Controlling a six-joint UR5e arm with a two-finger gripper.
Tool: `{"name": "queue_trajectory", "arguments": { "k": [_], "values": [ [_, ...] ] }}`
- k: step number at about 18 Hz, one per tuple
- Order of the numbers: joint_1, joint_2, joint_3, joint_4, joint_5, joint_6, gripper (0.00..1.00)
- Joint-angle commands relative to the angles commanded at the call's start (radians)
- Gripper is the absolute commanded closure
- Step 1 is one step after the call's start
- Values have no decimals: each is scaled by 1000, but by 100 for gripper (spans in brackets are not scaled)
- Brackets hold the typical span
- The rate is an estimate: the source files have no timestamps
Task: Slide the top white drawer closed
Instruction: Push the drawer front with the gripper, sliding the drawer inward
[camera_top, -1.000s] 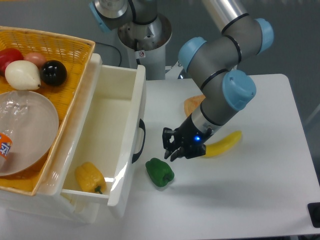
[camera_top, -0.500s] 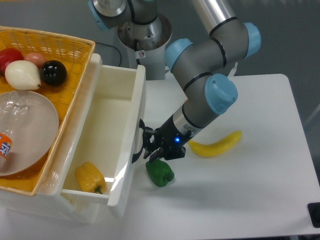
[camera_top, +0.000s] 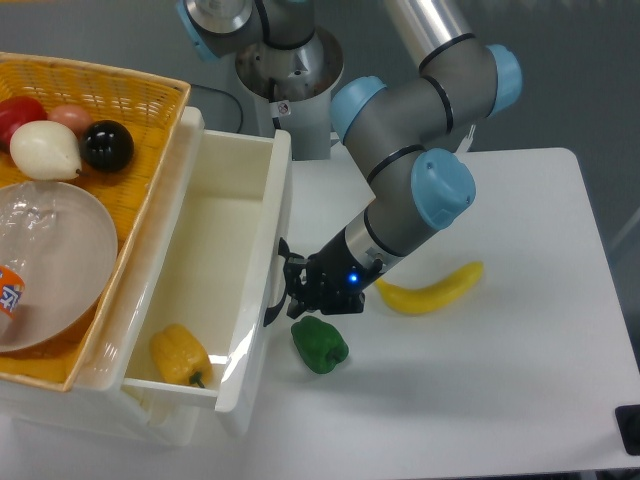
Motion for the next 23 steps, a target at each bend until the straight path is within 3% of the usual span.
{"name": "queue_trajectory", "arguments": {
  "k": [9,14,23],
  "values": [
    [-3,5,8,-35,-12,2,100],
    [-2,28,38,-126,-18,0,100],
    [-17,38,37,-141,-29,-9,96]
  ]
}}
